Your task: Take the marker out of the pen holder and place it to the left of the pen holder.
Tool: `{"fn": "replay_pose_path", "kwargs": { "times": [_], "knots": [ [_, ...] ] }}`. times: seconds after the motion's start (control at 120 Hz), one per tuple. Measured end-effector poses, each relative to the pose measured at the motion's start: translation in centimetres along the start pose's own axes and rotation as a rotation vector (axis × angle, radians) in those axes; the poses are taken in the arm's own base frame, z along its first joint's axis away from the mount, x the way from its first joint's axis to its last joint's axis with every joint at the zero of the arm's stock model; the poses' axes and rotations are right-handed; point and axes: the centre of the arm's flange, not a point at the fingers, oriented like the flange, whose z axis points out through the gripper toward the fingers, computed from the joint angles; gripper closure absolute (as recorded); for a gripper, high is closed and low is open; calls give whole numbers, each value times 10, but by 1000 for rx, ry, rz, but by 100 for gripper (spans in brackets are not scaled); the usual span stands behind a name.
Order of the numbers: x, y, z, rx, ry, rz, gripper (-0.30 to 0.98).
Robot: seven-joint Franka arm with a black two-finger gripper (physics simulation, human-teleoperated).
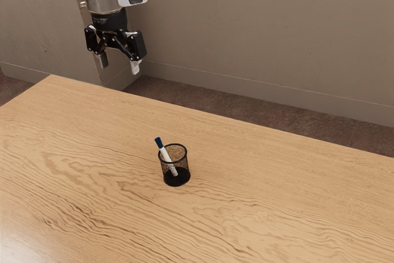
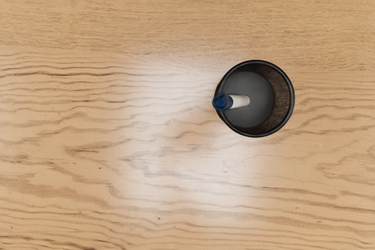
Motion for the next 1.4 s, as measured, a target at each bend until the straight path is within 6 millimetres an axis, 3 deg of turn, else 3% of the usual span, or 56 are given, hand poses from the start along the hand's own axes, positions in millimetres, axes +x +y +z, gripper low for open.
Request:
{"fn": "replay_pose_path", "kwargs": {
  "times": [0.167,0.4,0.55,0.675,0.808,0.917,1.117,1.2,1.25,1.333,1.4],
  "knots": [
    [1,2,-6,1,15,3,0],
    [57,8,97,-6,-101,0,0],
    [71,5,120,-30,-93,-18,0],
    [82,0,155,-86,-122,-55,0],
    [90,-32,186,-230,-151,-170,0],
    [97,-41,196,-296,-150,-211,0],
    [105,-56,255,-297,-188,-241,0],
    [94,-56,271,-297,-190,-238,0],
    [89,-50,270,-304,-173,-226,0],
    [80,-37,251,-317,-122,-195,0],
    [78,-35,254,-318,-106,-187,0]
  ]
}}
